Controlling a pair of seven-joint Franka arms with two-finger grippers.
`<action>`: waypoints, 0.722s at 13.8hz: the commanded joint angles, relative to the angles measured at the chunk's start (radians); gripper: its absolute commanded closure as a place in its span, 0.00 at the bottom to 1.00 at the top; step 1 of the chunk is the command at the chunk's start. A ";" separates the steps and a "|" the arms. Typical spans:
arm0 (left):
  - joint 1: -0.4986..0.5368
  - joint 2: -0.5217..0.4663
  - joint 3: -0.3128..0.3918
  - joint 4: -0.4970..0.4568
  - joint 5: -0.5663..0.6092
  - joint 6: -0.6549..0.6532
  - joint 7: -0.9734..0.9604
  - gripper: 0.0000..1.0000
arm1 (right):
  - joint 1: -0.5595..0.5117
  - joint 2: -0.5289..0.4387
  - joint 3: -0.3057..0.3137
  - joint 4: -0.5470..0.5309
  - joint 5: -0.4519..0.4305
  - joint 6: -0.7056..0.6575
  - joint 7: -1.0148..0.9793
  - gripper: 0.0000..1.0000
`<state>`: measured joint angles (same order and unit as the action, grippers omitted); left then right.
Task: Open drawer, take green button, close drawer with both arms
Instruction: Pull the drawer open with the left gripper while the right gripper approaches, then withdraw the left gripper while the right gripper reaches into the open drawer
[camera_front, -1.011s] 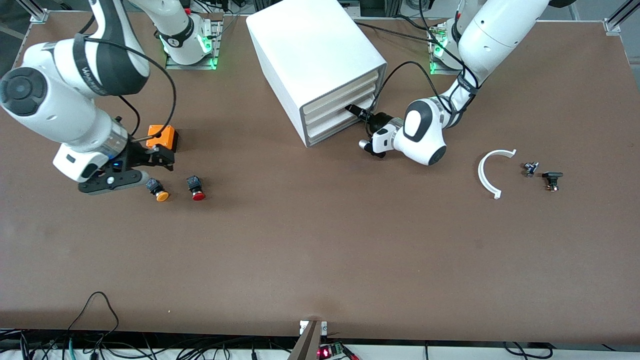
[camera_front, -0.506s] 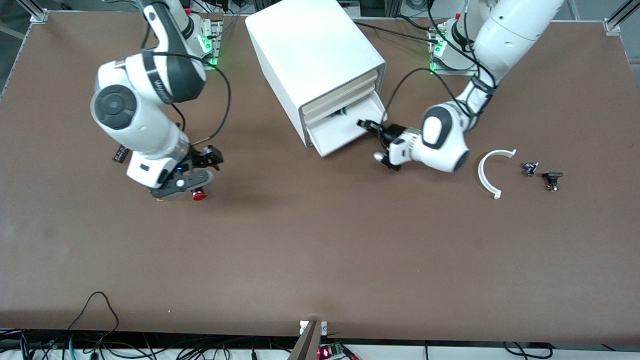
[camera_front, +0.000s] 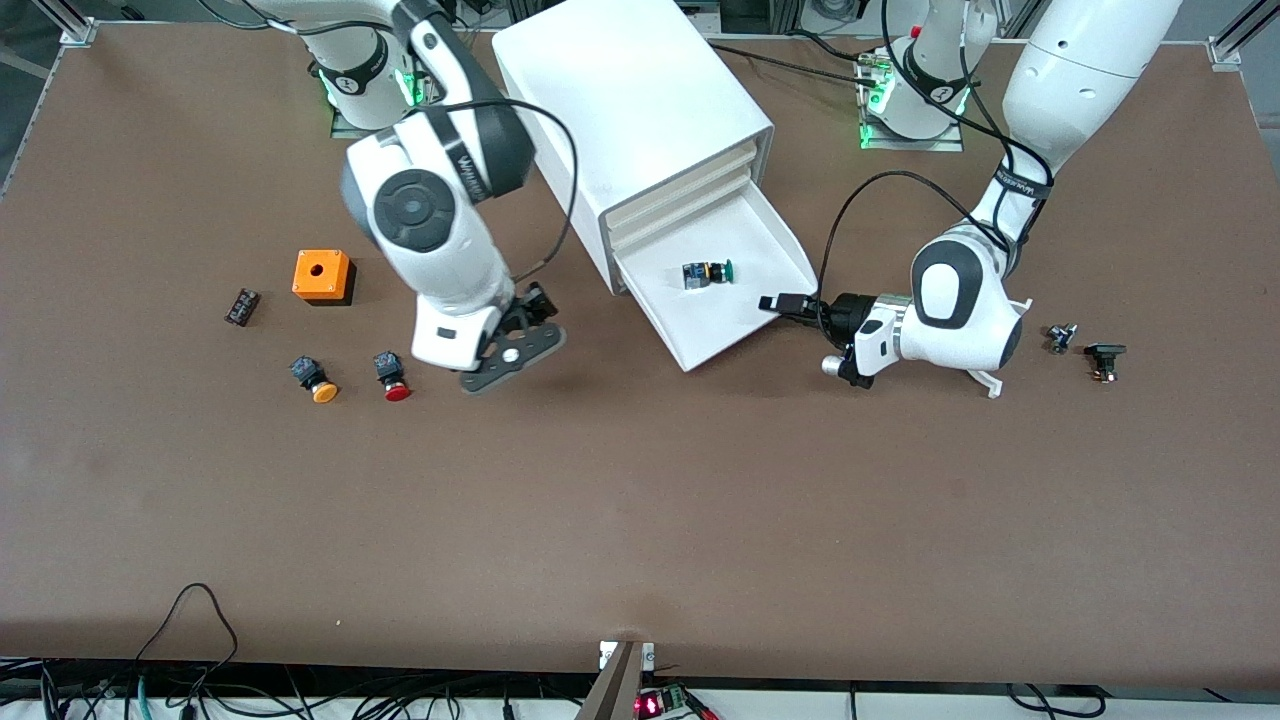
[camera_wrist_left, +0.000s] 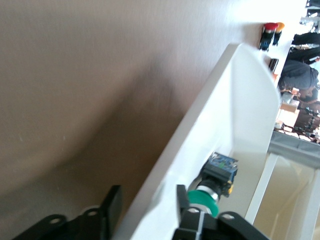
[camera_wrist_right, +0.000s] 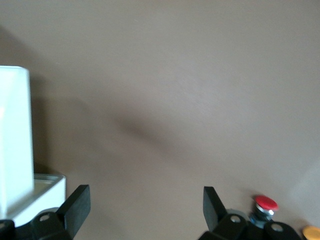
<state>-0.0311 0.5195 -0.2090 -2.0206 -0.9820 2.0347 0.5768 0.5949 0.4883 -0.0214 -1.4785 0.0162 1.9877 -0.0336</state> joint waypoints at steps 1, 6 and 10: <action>0.010 -0.139 0.006 -0.018 0.084 0.132 -0.035 0.00 | 0.069 0.113 -0.003 0.156 0.013 -0.012 -0.015 0.00; 0.080 -0.330 0.008 -0.018 0.130 0.208 -0.034 0.00 | 0.183 0.236 0.037 0.308 -0.015 -0.030 -0.073 0.00; 0.102 -0.516 0.061 0.031 0.512 0.071 -0.038 0.00 | 0.214 0.236 0.087 0.310 -0.016 -0.044 -0.158 0.00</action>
<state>0.0620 0.1089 -0.1769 -1.9997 -0.6132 2.1986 0.5463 0.8127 0.7129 0.0314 -1.2102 0.0100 1.9758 -0.1607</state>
